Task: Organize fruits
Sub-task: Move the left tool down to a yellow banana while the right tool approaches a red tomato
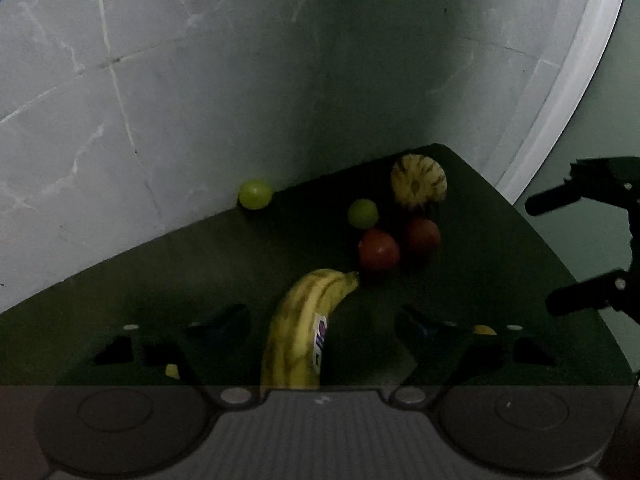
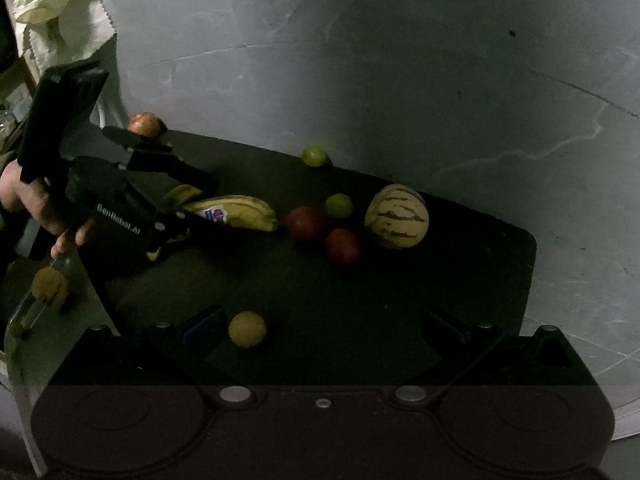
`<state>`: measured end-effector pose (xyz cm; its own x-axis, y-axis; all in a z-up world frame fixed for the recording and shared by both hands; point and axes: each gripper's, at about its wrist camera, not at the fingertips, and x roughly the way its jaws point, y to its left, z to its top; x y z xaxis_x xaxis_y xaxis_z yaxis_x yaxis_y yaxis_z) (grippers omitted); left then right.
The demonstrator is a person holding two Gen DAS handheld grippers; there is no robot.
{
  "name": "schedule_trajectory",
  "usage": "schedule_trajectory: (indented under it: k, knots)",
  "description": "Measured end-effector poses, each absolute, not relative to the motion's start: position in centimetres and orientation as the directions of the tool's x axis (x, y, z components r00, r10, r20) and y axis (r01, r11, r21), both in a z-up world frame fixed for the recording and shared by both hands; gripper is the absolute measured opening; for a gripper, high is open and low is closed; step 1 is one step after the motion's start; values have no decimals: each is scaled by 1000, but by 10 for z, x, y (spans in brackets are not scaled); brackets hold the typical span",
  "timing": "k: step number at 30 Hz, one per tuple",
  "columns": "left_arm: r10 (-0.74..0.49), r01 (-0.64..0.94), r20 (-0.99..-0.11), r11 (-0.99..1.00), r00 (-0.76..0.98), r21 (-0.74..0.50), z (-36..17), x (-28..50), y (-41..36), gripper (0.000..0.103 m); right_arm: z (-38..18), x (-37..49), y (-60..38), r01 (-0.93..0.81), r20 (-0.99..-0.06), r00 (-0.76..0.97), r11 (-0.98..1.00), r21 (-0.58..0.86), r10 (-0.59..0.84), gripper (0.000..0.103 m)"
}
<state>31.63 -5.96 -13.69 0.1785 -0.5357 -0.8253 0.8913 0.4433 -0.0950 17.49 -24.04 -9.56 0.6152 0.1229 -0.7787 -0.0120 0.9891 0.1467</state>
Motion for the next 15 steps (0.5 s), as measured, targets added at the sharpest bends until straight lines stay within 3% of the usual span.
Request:
schedule_trajectory:
  k: [5,10,15]
  knots:
    - [-528,885,-832,454,172,-105,-142,320,-58,74,-103,190,-240,-4,-772,623,987,162,129,100]
    - [-522,883,-838,454,158,-116,-145,321,-56,65,-115,210,-239,3,-773,622,987,160,124,85]
    - [-518,876,-841,465,155,-125,-149,321,-52,65,-123,224,-238,-26,-774,620,989,143,128,81]
